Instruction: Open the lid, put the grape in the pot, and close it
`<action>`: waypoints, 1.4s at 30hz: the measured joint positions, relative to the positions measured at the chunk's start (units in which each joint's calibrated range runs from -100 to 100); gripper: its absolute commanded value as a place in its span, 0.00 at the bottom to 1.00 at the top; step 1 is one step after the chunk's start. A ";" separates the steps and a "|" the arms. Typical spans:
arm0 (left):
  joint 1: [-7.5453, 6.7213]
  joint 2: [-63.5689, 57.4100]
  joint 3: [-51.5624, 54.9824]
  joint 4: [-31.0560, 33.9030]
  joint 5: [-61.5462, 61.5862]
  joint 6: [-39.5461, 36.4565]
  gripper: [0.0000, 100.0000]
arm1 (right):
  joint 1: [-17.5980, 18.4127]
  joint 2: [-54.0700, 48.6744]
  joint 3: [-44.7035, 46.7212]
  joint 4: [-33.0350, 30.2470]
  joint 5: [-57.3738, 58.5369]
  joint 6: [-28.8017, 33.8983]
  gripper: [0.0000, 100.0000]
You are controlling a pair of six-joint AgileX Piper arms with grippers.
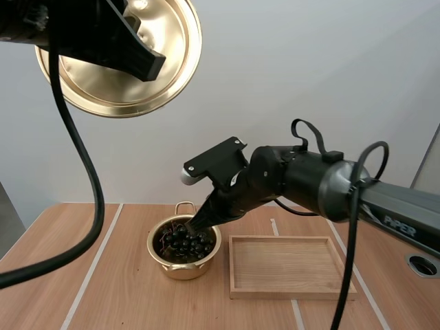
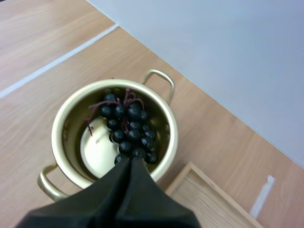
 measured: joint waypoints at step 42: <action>0.00 35.40 30.96 -8.46 -10.36 15.35 0.00 | -9.32 -49.04 14.44 2.76 41.51 1.46 0.00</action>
